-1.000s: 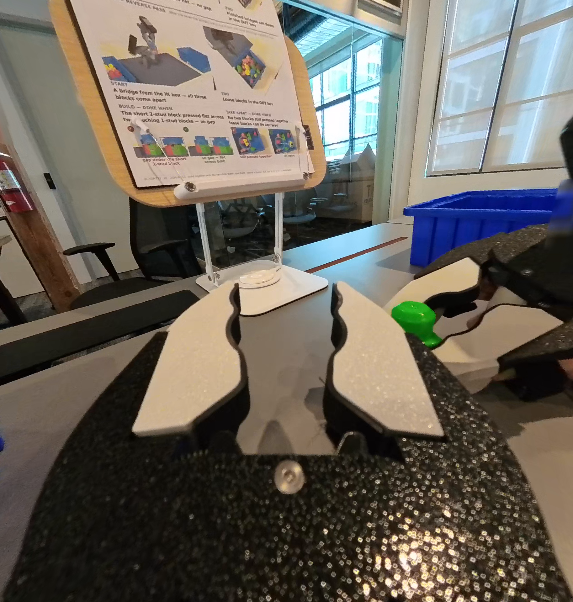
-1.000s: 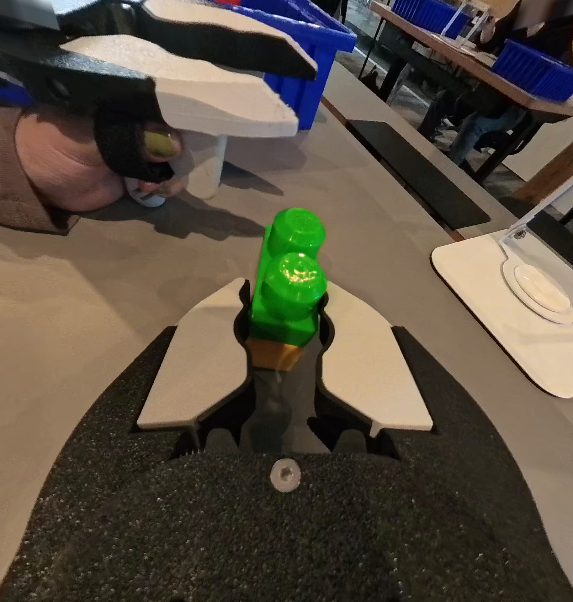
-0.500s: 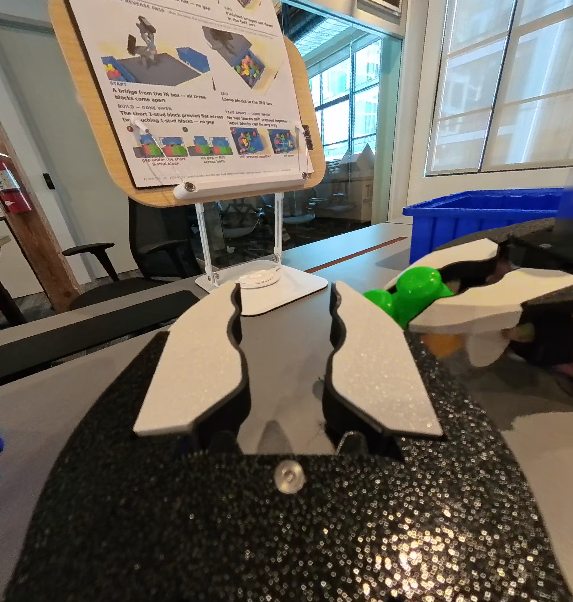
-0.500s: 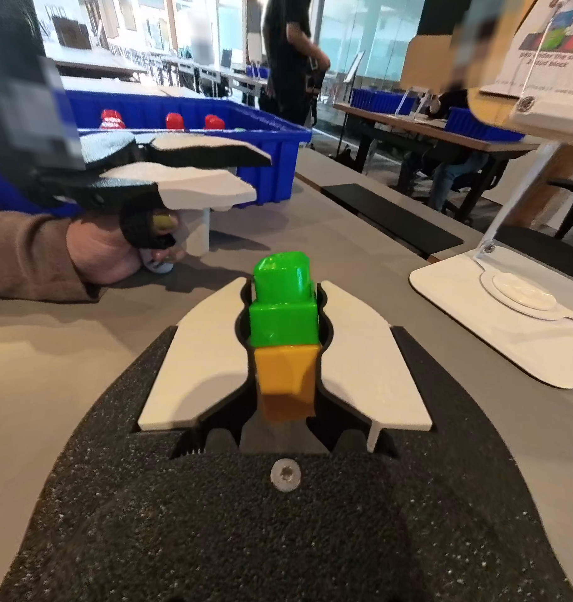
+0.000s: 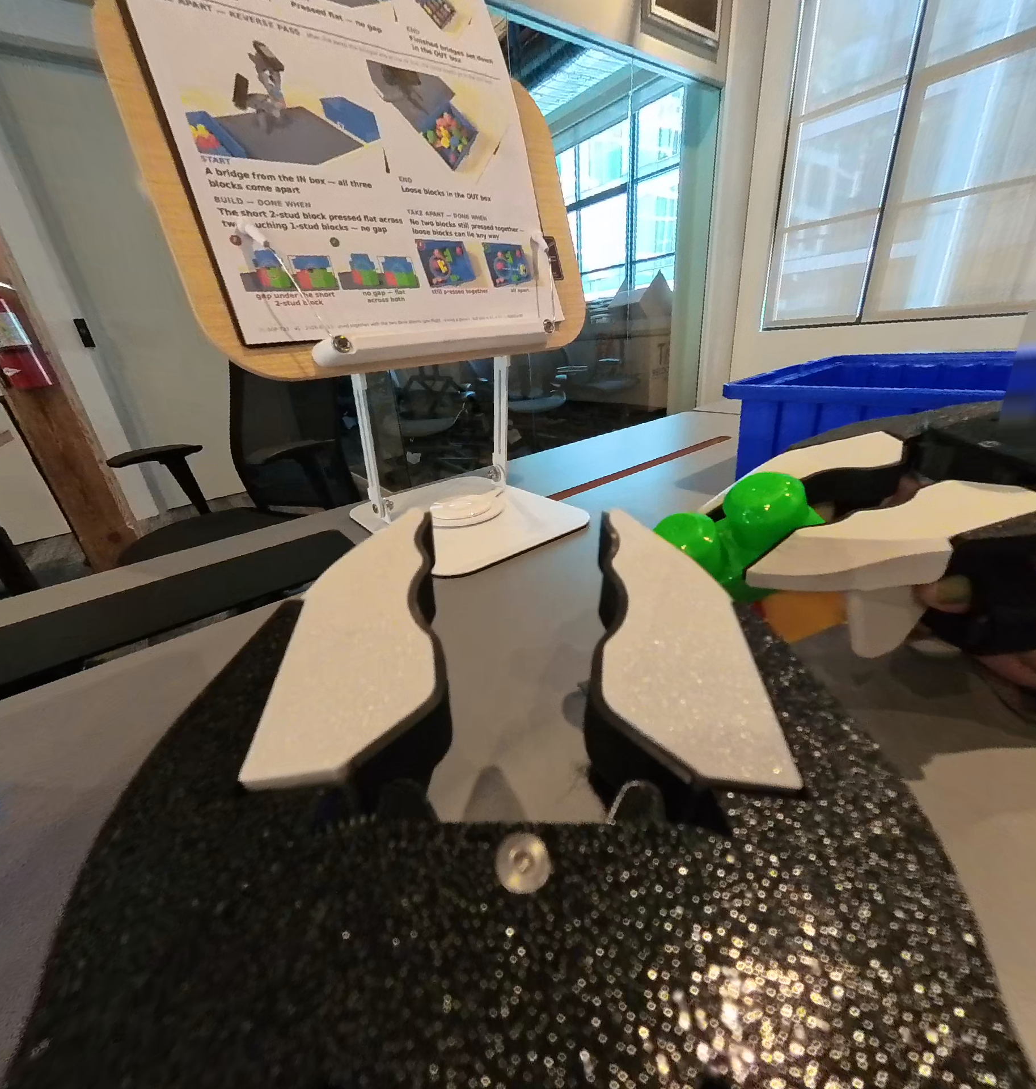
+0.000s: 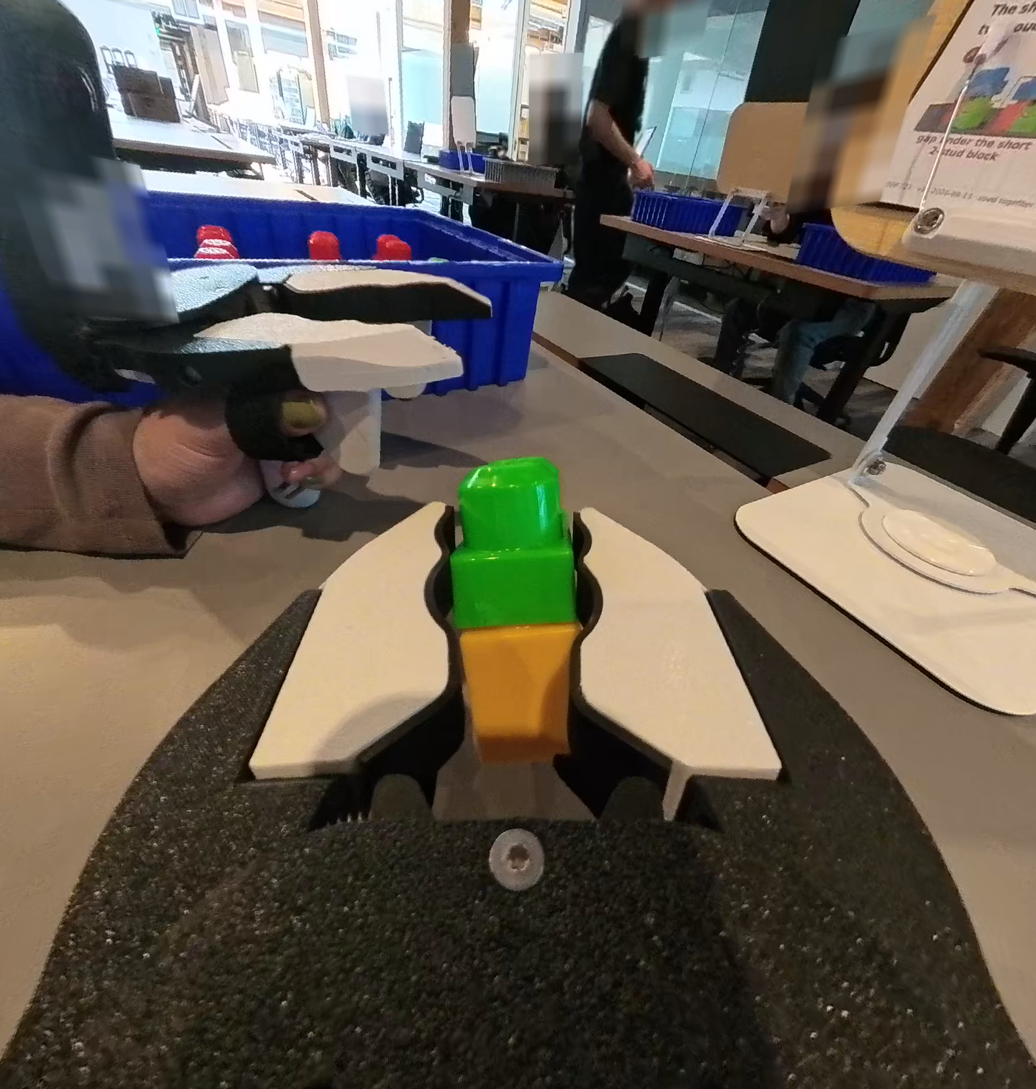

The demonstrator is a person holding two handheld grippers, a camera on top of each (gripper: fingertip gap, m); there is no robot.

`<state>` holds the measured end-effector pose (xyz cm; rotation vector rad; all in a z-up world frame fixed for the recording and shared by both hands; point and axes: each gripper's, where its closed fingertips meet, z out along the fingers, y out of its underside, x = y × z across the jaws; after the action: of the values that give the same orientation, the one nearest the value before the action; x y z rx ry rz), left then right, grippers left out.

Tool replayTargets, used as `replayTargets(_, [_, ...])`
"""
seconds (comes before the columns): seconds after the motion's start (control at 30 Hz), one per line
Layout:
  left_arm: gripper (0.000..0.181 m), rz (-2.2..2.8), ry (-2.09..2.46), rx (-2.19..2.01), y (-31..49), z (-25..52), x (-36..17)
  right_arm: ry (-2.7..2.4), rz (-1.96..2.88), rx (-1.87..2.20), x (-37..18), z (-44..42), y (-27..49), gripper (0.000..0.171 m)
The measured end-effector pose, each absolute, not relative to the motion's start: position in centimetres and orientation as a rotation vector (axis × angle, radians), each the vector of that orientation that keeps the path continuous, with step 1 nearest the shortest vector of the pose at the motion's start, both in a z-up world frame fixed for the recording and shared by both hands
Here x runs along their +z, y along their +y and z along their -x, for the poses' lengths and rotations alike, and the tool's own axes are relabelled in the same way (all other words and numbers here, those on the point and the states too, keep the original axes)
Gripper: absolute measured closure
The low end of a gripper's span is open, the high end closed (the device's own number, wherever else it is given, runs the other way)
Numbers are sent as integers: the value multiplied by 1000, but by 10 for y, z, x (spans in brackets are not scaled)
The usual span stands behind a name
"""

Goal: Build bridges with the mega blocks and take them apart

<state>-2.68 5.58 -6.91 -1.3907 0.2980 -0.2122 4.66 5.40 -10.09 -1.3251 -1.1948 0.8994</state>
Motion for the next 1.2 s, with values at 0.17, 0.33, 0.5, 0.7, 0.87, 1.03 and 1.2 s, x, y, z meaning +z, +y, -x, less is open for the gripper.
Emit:
replayTargets(0.17, [118,1343,318,-289,51,20,-64,-1182,1274,976,-92,-48,48,134])
replayTargets(0.33, [108,1350,347,-412,46,9,-64,-1147,1197,1091,-79,-54,42,134])
replayTargets(0.5, [108,1351,469,-498,36,-12,-66,-1129,1124,1231,-68,-61,34,139])
replayTargets(0.7, [108,1342,497,-519,33,-18,-66,-1113,1167,1212,-73,-60,41,139])
replayTargets(0.87, [112,1387,462,-454,41,-11,-71,-1125,1278,973,-89,-57,59,139])
replayTargets(1.03, [113,1406,472,-395,45,-11,-75,-1224,1346,737,-109,-54,65,139])
replayTargets(1.2, [114,1411,469,-393,45,-10,-76,-1320,1348,647,-121,-46,60,136])
